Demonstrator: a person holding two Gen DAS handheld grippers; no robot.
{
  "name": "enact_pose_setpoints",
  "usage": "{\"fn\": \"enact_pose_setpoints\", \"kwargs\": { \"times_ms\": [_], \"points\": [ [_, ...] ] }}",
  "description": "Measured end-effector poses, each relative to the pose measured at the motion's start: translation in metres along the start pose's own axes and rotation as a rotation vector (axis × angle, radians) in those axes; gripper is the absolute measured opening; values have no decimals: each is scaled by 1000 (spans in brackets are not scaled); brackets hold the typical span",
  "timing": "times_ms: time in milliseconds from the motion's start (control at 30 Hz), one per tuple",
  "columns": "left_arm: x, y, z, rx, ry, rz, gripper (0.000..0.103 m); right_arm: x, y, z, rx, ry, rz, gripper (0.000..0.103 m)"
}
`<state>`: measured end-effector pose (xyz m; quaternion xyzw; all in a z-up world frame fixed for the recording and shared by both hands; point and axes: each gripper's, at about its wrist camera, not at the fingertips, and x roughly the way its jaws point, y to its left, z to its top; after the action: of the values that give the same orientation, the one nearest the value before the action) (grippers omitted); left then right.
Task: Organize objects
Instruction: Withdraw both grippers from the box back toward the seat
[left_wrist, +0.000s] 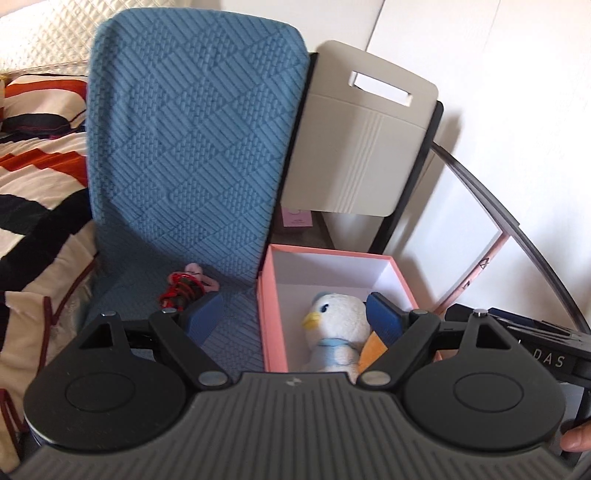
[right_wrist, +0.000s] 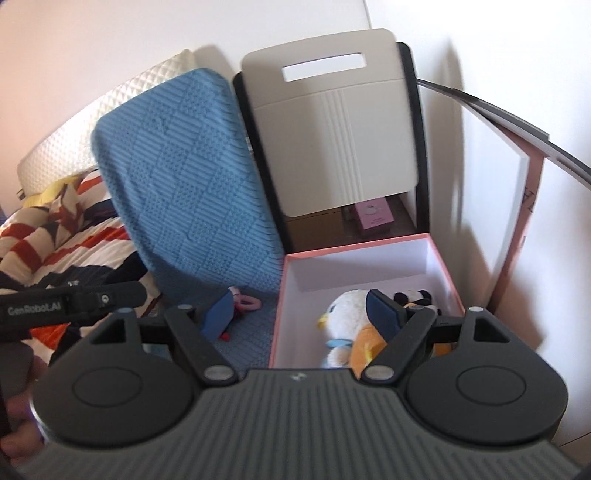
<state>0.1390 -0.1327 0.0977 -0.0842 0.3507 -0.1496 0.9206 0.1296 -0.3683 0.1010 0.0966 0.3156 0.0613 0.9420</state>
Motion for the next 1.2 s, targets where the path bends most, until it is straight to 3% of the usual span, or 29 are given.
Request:
{"fn": "enact_pose_setpoints", "kwargs": {
  "times_ms": [500,667,967,1200],
  "points": [
    [-42,73,-25,-36,-20,77,88,9,80,-25,-68,47,70,81],
    [-51,96,-29,-50,-37,96,88,17,106,-37,-133,72,93,88],
    [-43,130,-51,-105,-28,154,88,42,126,-65,-158,118,121,88],
    [-12,139,-83,-118,-9,171,88,68,123,-89,-170,131,130,88]
  ]
}}
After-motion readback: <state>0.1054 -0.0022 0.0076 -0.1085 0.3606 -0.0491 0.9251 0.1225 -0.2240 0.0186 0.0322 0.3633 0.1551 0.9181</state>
